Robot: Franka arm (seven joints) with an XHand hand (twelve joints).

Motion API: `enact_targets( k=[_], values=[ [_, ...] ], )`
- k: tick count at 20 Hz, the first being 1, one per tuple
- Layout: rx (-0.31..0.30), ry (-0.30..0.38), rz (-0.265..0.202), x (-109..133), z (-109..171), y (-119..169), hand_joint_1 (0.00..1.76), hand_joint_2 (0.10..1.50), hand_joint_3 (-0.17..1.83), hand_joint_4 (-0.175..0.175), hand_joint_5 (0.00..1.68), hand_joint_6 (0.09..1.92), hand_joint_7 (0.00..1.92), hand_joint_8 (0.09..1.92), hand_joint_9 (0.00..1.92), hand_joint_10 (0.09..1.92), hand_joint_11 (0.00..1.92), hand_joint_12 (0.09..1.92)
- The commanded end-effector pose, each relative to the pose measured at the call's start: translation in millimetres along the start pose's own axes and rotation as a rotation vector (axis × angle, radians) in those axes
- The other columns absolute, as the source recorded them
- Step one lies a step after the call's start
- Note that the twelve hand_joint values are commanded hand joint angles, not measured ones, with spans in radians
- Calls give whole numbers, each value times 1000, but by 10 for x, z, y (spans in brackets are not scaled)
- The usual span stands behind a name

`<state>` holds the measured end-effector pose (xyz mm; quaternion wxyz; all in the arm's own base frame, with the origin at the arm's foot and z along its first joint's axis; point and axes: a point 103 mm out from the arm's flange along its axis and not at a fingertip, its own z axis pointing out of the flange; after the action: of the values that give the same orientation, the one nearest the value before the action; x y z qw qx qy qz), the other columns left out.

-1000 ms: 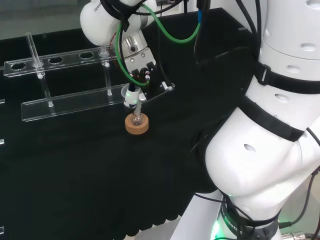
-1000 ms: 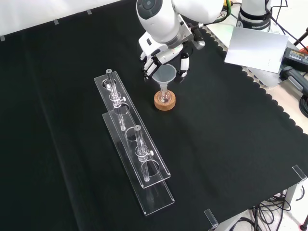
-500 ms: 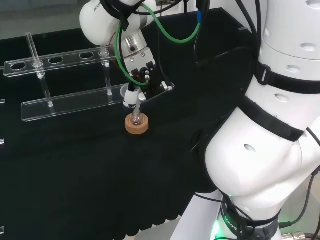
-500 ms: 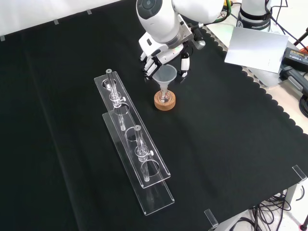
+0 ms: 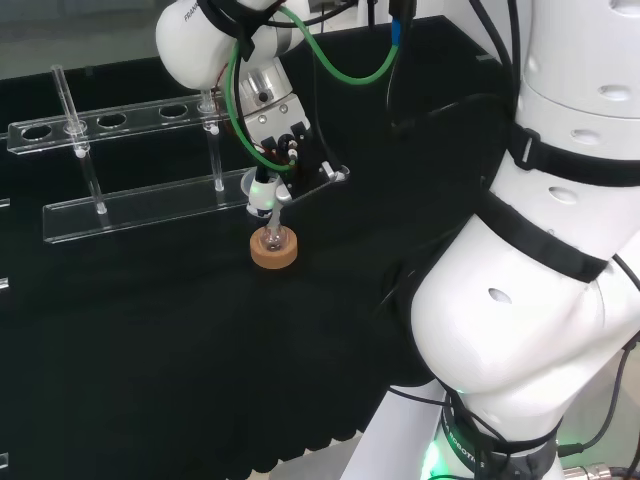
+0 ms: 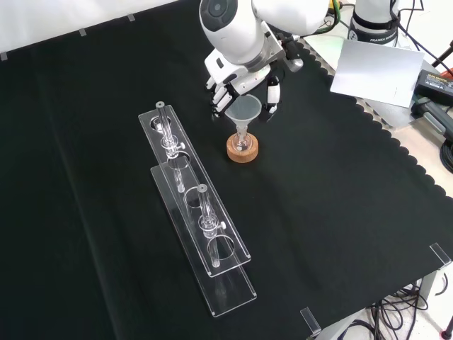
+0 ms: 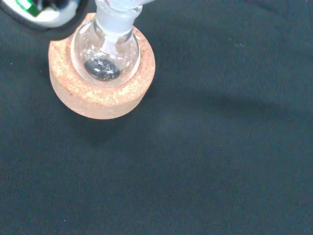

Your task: Place the funnel on the round-bottom flask.

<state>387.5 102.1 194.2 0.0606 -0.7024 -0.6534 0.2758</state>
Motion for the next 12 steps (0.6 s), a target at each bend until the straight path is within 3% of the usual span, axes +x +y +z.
enact_targets(
  k=[1, 4, 6, 12],
  values=[
    [13, 33, -18, -17, -3, -26, 818, 610, 586, -40, 345, 212, 405, 757, 677, 587, 394, 1424],
    [28, 38, -30, -48, -10, -41, 777, 590, 556, -38, 263, 87, 196, 732, 475, 657, 310, 1476],
    [44, 28, -9, -32, -20, -52, 737, 582, 527, -35, 223, 87, 91, 705, 361, 703, 259, 1512],
    [18, 45, -41, -42, -31, -108, 663, 582, 460, -32, 179, 87, 15, 677, 274, 762, 225, 1537]
  ],
)
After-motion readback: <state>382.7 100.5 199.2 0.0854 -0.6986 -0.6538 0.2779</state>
